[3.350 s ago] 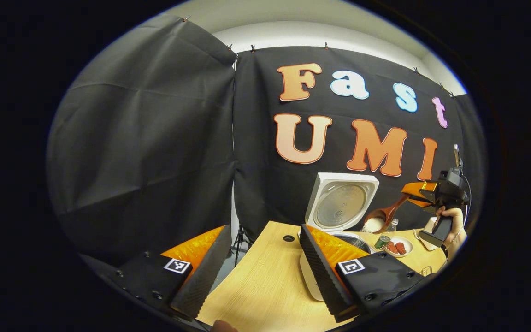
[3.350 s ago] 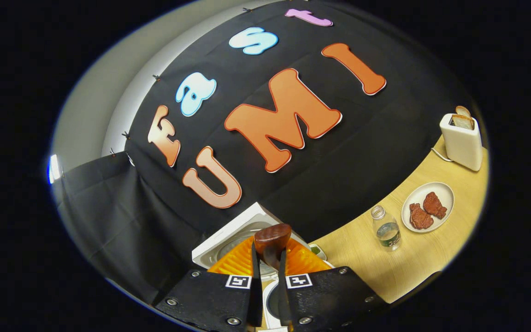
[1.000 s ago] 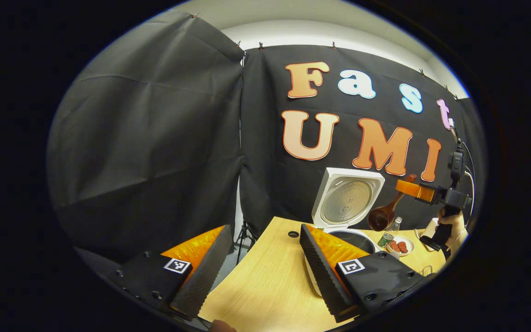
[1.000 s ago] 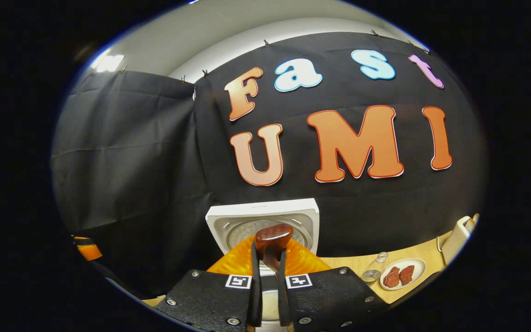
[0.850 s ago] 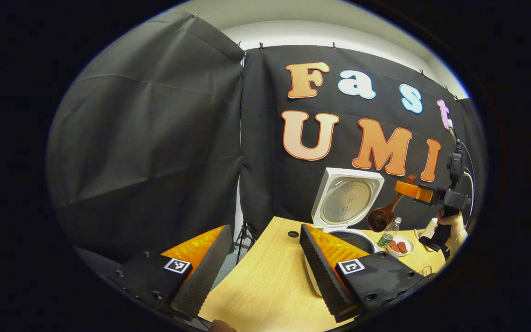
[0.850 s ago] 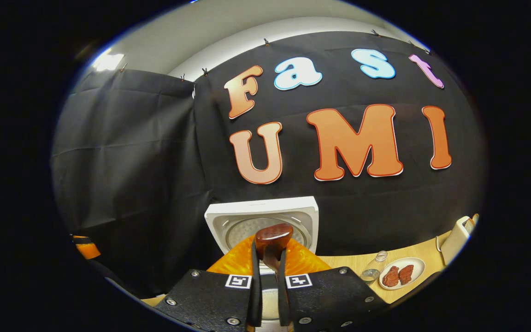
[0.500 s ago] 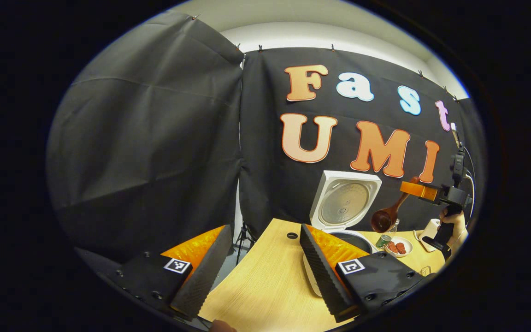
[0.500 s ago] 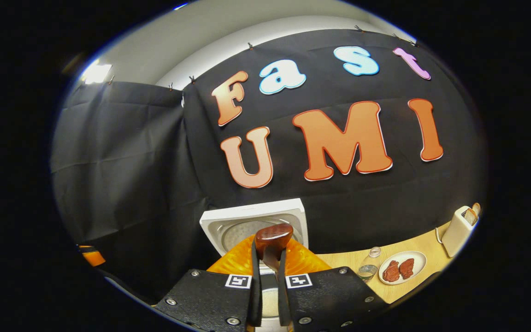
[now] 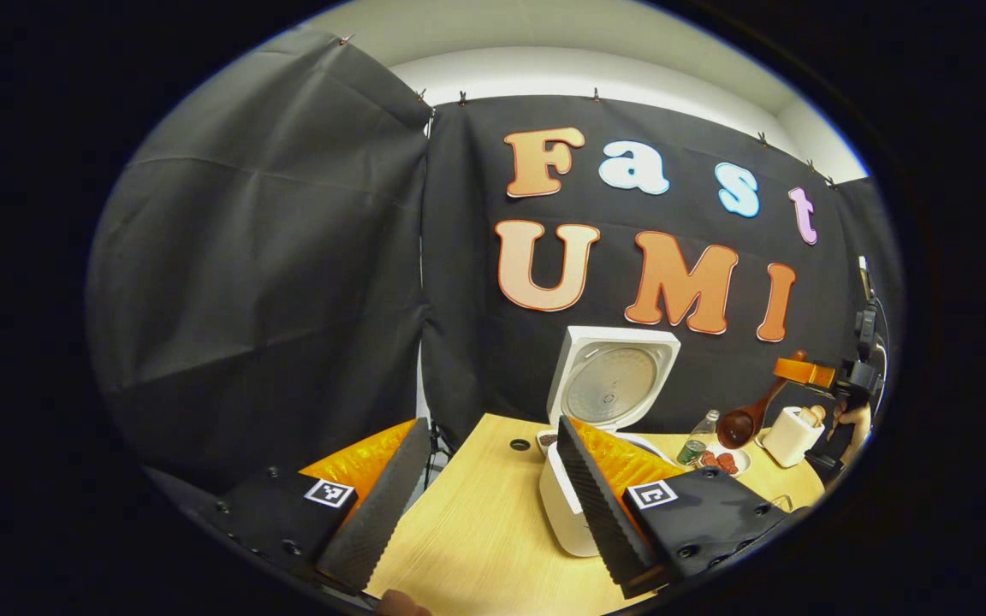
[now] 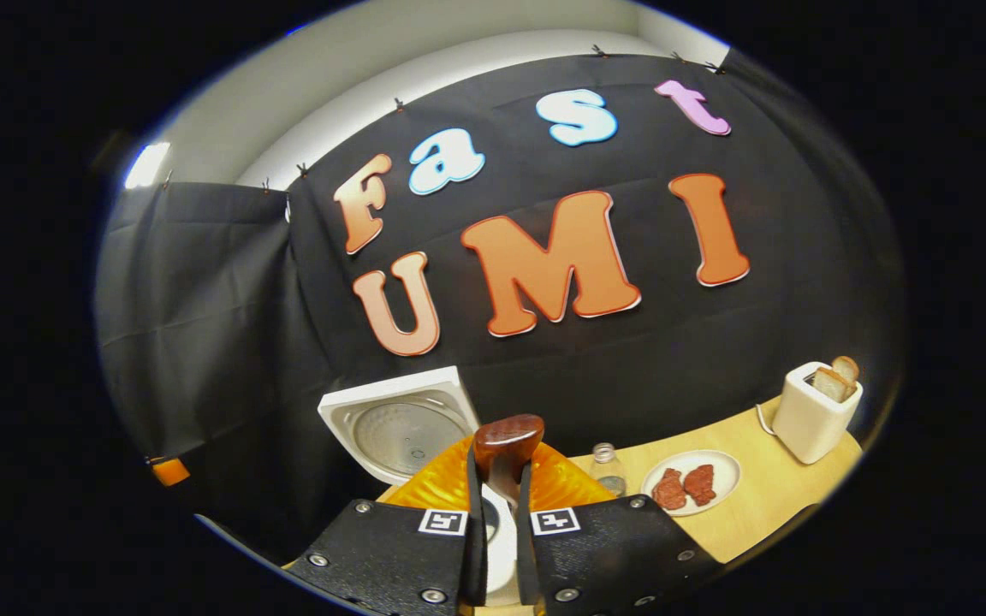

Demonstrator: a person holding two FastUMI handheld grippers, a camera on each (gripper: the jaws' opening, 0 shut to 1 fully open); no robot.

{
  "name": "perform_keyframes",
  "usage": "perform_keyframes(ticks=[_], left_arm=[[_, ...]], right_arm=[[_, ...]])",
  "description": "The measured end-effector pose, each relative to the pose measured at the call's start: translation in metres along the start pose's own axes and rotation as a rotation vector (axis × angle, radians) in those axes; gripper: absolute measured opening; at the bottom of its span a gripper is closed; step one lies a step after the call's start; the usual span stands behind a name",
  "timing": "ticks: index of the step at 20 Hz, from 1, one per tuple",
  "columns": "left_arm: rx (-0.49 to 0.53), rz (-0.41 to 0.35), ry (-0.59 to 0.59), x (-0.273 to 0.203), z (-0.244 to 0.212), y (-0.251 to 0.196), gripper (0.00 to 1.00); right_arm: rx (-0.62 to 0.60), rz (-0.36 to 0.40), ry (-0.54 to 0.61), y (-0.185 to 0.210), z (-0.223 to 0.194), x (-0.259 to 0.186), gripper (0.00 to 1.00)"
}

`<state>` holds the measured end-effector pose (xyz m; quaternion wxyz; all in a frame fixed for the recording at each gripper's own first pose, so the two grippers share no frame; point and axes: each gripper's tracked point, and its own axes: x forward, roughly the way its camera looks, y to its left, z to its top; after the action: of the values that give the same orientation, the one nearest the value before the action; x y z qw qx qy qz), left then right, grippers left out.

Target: Close the left gripper, press the button to open the rice cooker; take a wooden spoon from the chopstick holder with the right hand, scoop a spoonful of rice and pour it into the rice cooker, then put the wooden spoon back into the chopstick holder.

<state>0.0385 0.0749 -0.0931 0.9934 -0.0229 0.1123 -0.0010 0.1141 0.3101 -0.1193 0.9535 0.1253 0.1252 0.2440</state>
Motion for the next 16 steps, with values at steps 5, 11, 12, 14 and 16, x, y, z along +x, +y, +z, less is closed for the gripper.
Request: perform_keyframes(ticks=[5, 11, 12, 14, 16], left_arm=[[0.015, -0.039, -0.023, -0.001, 0.005, -0.016, 1.0], [0.027, -0.055, -0.024, -0.002, 0.007, -0.027, 1.0], [0.023, -0.061, -0.024, -0.001, 0.007, -0.031, 1.0], [0.021, -0.077, -0.02, 0.0, 0.006, -0.038, 1.0], [0.039, -0.08, -0.023, 0.002, 0.008, -0.045, 1.0]], right_arm=[[-0.006, -0.109, 0.0, -0.064, -0.003, -0.049, 0.13], [0.01, -0.238, 0.038, -0.134, -0.028, -0.118, 0.13], [0.016, -0.255, 0.046, -0.143, -0.034, -0.13, 0.13], [0.034, -0.291, 0.057, -0.161, -0.045, -0.148, 0.13], [0.066, -0.31, 0.068, -0.173, -0.056, -0.161, 0.13]])
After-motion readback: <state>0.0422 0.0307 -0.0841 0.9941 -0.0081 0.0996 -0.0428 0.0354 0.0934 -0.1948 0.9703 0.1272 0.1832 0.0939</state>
